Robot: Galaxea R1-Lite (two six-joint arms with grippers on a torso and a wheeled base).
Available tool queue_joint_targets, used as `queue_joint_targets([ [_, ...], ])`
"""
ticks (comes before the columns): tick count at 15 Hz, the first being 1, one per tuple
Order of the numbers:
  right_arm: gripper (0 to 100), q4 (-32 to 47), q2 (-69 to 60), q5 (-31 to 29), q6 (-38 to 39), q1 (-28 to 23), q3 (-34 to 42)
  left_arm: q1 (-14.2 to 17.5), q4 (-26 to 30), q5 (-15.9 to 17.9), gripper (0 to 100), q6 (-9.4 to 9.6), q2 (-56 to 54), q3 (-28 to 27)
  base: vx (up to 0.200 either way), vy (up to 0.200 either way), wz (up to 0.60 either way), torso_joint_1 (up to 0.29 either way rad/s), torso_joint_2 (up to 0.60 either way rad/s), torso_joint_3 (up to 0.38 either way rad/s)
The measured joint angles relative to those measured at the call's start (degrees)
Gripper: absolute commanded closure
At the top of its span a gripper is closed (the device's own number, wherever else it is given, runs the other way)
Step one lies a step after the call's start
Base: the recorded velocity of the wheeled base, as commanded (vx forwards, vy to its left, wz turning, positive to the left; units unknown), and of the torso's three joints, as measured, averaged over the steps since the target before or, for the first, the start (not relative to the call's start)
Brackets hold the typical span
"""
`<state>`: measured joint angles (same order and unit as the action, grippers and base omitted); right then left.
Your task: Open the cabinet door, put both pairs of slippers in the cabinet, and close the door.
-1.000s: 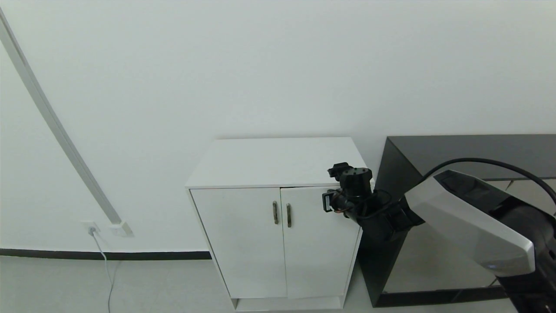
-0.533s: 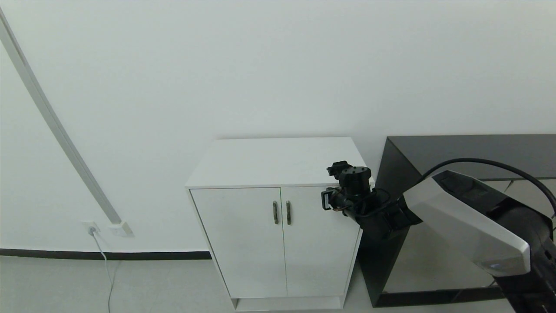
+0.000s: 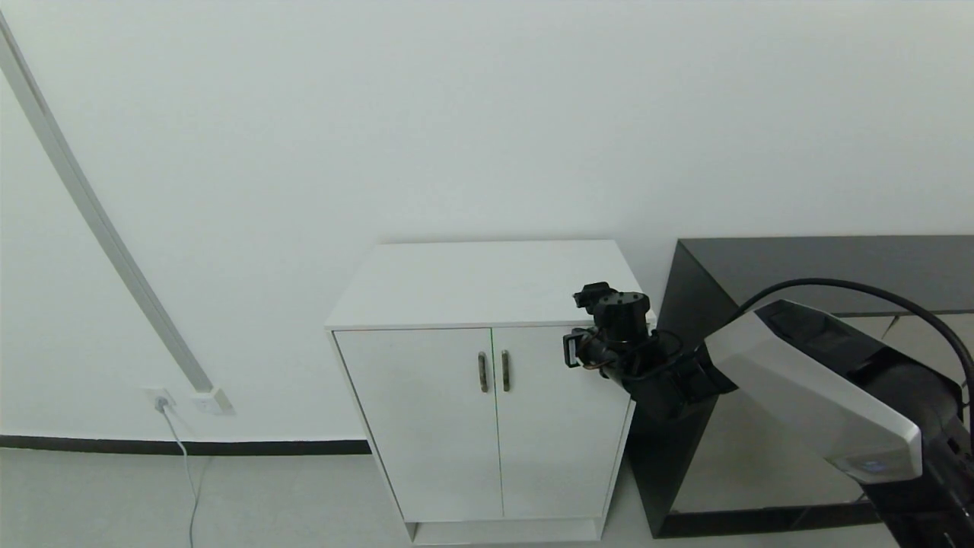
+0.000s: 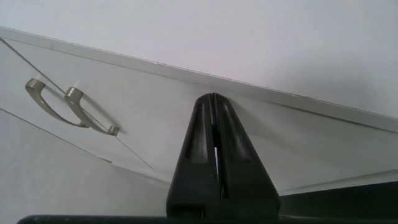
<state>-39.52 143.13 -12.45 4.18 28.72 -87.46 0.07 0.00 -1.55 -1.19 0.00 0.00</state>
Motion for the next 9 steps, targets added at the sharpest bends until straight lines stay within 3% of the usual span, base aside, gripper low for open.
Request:
queue_joint_targets([
  [4, 100, -2.5, -2.7, -0.2, 0.4, -0.1, 6.8, 0.0, 0.0, 0.0, 100, 0.00, 0.0, 0.0, 0.000, 0.000, 0.00, 0.000, 0.00, 0.000],
  [9, 100, -13.7, -10.3, -0.4, 0.5, -0.9, 25.1, 0.0, 0.0, 0.2, 100, 0.00, 0.0, 0.0, 0.000, 0.000, 0.00, 0.000, 0.00, 0.000],
])
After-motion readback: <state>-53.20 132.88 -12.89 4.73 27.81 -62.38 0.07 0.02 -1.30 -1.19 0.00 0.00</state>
